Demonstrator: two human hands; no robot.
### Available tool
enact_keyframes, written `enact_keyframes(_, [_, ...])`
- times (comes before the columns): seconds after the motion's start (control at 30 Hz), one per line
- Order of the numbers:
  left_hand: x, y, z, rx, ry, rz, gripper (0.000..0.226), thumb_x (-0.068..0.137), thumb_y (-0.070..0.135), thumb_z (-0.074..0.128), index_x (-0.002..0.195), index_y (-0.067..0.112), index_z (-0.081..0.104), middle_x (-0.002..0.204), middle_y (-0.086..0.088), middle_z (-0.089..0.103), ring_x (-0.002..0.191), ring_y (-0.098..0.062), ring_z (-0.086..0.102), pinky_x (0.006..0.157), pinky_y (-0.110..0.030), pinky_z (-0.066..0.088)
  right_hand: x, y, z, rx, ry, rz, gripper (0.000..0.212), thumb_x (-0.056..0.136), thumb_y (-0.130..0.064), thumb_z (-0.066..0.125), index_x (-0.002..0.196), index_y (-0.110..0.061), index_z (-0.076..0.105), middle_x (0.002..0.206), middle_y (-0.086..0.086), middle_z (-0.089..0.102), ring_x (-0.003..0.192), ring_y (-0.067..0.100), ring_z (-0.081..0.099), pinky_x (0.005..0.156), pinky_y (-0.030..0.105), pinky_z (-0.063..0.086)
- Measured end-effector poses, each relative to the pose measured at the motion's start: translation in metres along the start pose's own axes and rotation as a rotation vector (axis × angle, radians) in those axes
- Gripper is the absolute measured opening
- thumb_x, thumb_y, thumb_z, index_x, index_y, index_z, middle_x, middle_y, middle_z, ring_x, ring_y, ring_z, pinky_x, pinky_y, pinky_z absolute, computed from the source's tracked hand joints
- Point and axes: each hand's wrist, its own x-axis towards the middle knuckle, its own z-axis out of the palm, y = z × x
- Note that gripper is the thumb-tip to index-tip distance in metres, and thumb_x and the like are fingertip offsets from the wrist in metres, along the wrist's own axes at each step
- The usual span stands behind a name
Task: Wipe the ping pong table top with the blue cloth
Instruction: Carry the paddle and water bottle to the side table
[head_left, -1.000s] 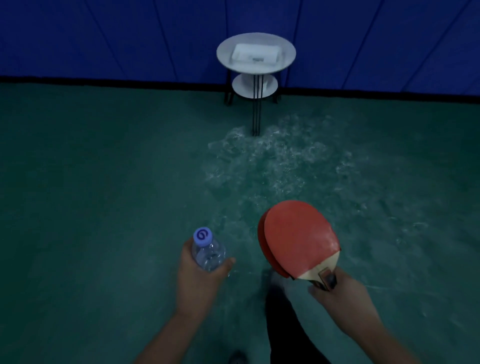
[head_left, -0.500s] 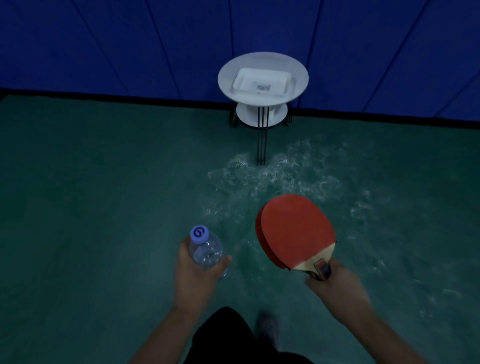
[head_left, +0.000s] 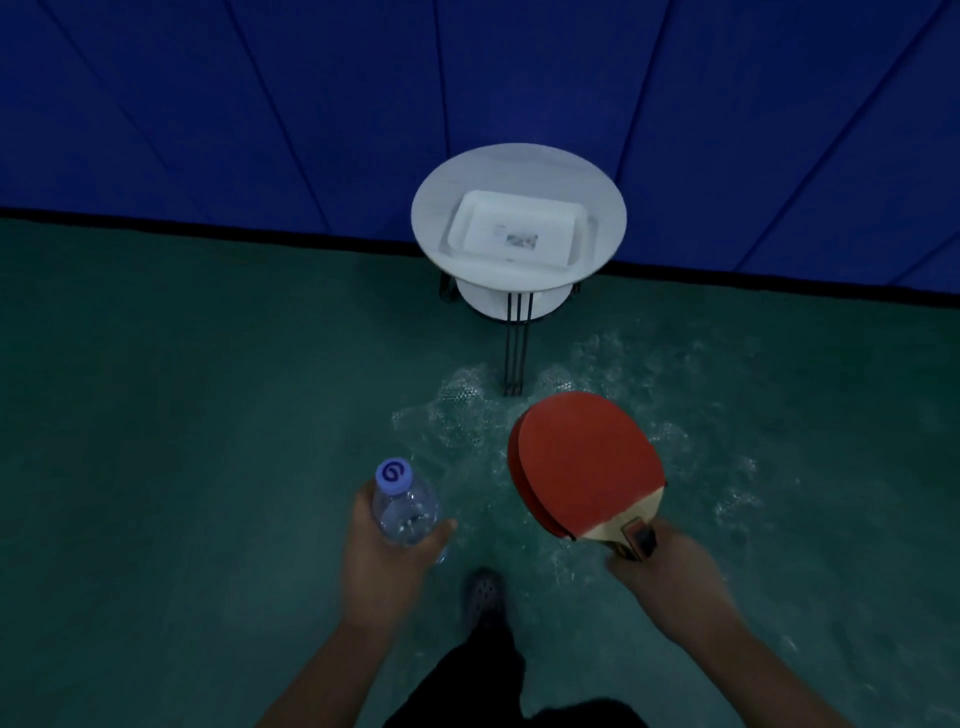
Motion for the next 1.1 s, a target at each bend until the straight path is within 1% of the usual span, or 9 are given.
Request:
enact_keyframes(0.2, [0.122,0.047,0.061,-0.015,-0.093,-0.017,0.065,0.062,0.013,0.092,0.114,0.025,0.056,0.102,0.008,0.071,0.09,-0.013,0.07,0.074,-0.028,0.055,0.108,-0.058,-0.038,-0.006,0.006,0.031,0.029,0.078,-0.036,0.074,0.076,-0.025,0.047,0.068,-0.008,0.059,0.061,0.011,0.057,0.051,0.027,0.037])
enact_keyframes(0.33, [0.191,0.075,0.109,-0.035,-0.113,0.01,0.065,0.063,0.012,0.093,0.115,0.025,0.056,0.101,0.01,0.071,0.087,-0.008,0.07,0.068,-0.015,0.053,0.179,-0.089,-0.066,0.009,0.043,0.03,0.036,0.075,-0.045,0.075,0.073,-0.026,0.044,0.066,-0.012,0.055,0.058,0.004,0.05,0.048,0.025,0.032])
enact_keyframes(0.47, [0.259,0.1,0.163,-0.058,-0.125,0.029,0.061,0.063,0.005,0.091,0.112,0.016,0.057,0.099,0.003,0.072,0.09,-0.018,0.071,0.078,-0.031,0.056,0.262,-0.117,-0.096,0.033,0.032,-0.007,0.035,0.076,-0.043,0.074,0.073,-0.028,0.043,0.066,-0.011,0.056,0.059,0.006,0.054,0.046,0.023,0.032])
enact_keyframes(0.6, [0.322,0.122,0.212,-0.136,-0.128,0.056,0.057,0.065,-0.009,0.085,0.111,0.005,0.054,0.098,-0.007,0.07,0.085,-0.016,0.07,0.071,-0.021,0.055,0.344,-0.142,-0.126,0.01,0.01,-0.03,0.034,0.079,-0.04,0.073,0.074,-0.029,0.042,0.064,-0.011,0.057,0.056,0.004,0.054,0.044,0.021,0.029])
enact_keyframes(0.7, [0.364,0.137,0.243,-0.209,-0.151,0.044,0.058,0.066,-0.015,0.081,0.113,0.004,0.052,0.1,-0.009,0.067,0.087,-0.017,0.068,0.075,-0.027,0.056,0.399,-0.163,-0.149,-0.008,-0.022,-0.05,0.031,0.078,-0.036,0.074,0.074,-0.029,0.044,0.065,-0.011,0.057,0.054,0.002,0.053,0.042,0.021,0.028])
enact_keyframes(0.8, [0.399,0.158,0.266,-0.174,-0.139,0.077,0.055,0.07,-0.009,0.081,0.109,0.022,0.058,0.1,0.004,0.072,0.087,-0.01,0.069,0.074,-0.02,0.054,0.442,-0.182,-0.166,-0.002,-0.04,-0.072,0.028,0.078,-0.034,0.074,0.075,-0.028,0.047,0.066,-0.009,0.058,0.056,0.007,0.056,0.045,0.024,0.031])
enact_keyframes(0.9, [0.449,0.179,0.286,-0.066,-0.129,0.148,0.05,0.066,0.021,0.087,0.106,0.04,0.062,0.103,0.011,0.071,0.091,-0.007,0.069,0.074,-0.014,0.051,0.491,-0.2,-0.175,-0.004,-0.057,-0.062,0.025,0.079,-0.033,0.073,0.077,-0.026,0.05,0.065,-0.004,0.06,0.055,0.013,0.058,0.045,0.026,0.035])
enact_keyframes(1.03, [0.53,0.183,0.309,-0.043,-0.152,0.112,0.055,0.062,0.037,0.089,0.11,0.03,0.064,0.109,0.0,0.069,0.1,-0.016,0.068,0.082,-0.034,0.055,0.561,-0.226,-0.178,-0.005,-0.068,-0.053,0.022,0.078,-0.033,0.074,0.081,-0.023,0.054,0.067,-0.002,0.062,0.058,0.016,0.06,0.047,0.025,0.037])
enact_keyframes(1.1, [0.575,0.18,0.325,-0.021,-0.141,0.084,0.063,0.057,0.045,0.09,0.112,0.033,0.062,0.111,0.005,0.068,0.103,-0.013,0.066,0.084,-0.033,0.054,0.6,-0.24,-0.174,-0.013,-0.064,-0.046,0.024,0.078,-0.033,0.075,0.084,-0.025,0.054,0.069,-0.003,0.061,0.061,0.014,0.059,0.047,0.025,0.036])
